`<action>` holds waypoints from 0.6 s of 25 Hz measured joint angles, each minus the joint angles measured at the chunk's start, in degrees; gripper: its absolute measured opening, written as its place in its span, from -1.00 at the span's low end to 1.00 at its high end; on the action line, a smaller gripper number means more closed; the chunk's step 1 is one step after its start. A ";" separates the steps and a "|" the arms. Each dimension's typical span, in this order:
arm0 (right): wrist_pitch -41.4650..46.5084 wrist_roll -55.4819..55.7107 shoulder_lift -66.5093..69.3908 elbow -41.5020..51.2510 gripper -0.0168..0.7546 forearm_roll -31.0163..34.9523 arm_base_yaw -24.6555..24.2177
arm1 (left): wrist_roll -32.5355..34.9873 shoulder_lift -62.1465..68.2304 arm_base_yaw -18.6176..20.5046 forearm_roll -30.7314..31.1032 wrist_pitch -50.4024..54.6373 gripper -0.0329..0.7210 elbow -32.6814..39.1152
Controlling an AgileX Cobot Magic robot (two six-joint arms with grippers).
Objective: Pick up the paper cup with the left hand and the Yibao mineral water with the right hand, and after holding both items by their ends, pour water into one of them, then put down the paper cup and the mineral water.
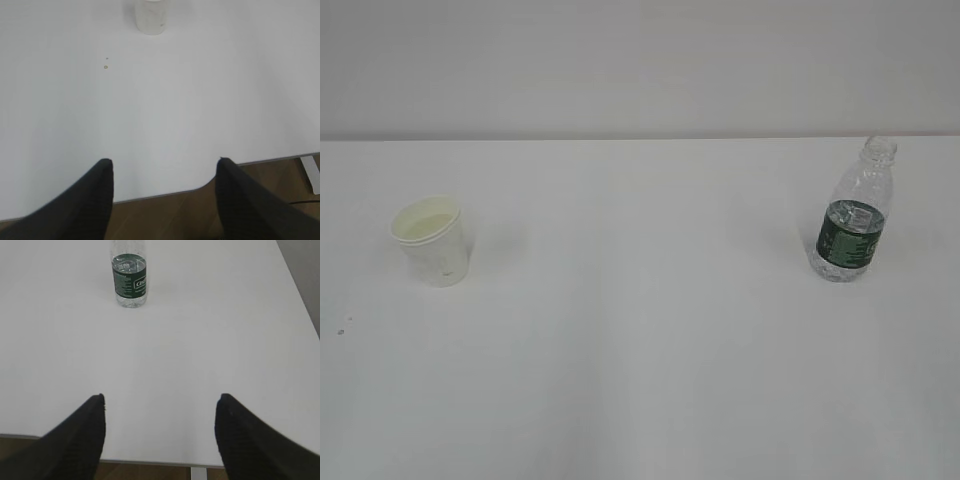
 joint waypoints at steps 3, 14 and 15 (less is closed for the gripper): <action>0.00 0.00 0.00 0.00 0.39 0.00 0.00 | 0.00 0.00 0.00 0.00 0.00 0.30 0.00; 0.00 0.00 0.00 0.00 0.39 0.00 0.00 | 0.00 0.00 0.00 0.00 -0.09 0.30 0.00; 0.00 0.00 0.00 0.00 0.39 0.00 0.00 | 0.00 0.00 0.00 0.00 -0.09 0.30 0.00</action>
